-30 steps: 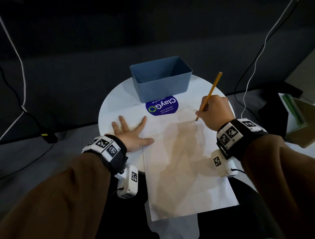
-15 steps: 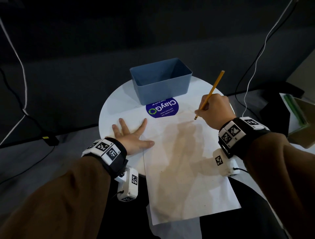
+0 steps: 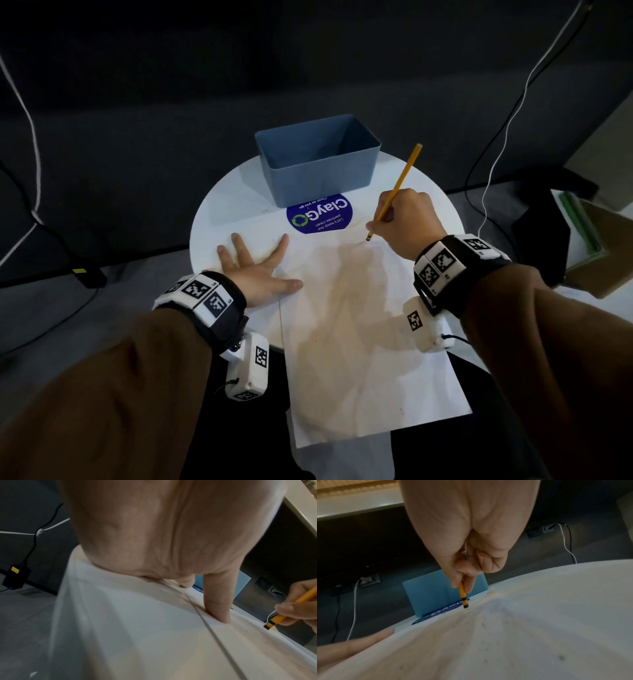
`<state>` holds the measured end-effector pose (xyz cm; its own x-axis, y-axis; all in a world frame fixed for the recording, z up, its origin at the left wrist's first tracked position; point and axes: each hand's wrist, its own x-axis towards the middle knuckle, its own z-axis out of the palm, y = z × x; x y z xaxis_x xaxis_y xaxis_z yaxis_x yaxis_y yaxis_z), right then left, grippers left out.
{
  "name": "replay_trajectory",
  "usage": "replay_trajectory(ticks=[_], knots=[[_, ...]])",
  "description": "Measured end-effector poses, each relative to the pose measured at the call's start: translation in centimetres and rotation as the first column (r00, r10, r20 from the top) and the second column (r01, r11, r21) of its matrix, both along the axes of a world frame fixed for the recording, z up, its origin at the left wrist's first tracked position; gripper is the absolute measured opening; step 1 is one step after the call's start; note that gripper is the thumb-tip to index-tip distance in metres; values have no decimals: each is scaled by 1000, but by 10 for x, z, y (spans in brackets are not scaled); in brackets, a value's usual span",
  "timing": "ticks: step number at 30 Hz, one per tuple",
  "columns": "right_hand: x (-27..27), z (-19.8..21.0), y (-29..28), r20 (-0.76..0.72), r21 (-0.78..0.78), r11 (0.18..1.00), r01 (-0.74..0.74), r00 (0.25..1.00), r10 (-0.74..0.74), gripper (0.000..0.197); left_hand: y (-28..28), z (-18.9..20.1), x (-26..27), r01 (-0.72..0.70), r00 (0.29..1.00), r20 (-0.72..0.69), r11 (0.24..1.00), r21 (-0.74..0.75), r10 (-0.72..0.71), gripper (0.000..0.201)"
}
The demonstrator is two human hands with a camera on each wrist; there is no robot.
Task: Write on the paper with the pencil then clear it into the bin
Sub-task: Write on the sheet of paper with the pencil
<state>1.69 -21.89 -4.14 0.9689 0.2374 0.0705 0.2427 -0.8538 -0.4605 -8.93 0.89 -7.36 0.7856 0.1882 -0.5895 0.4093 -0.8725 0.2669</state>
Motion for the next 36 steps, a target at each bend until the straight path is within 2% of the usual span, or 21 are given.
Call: replay_trajectory(ticks=[7,12,15,20,24,27,32,36], knots=[[6,-2,-18,12,-8,992,125,992,-125,16,1,-1,-1,4,1000,2,1000,1,-4,88],[0,-5,-1,0,23,999,28,1000,-28,21,1,0,0,4,1000,-2,1000,0,-4,88],[0,-7,-8,-9,41,998,57,998,-57,25,2,-1,-1,8,1000,3,1000,3,-8,88],[0,1,-23,9,22,993,118,993,-119,20,1,-1,-1,11,1000,1,1000,6,-11,88],[-5,0,-1,14,86,994,64,998,-66,22,2,-2,0,9,1000,3,1000,-5,-9,88],[-9,-5,6,2,46,999,17,1000,-17,18,2,-3,-1,7,1000,6,1000,-7,-7,88],[-3,-1,-15,17,-4,996,88,996,-88,19,2,-3,-1,10,1000,0,1000,10,-10,87],[-7,0,-8,14,52,997,63,998,-64,19,1,-2,0,13,1000,-3,1000,12,-13,87]])
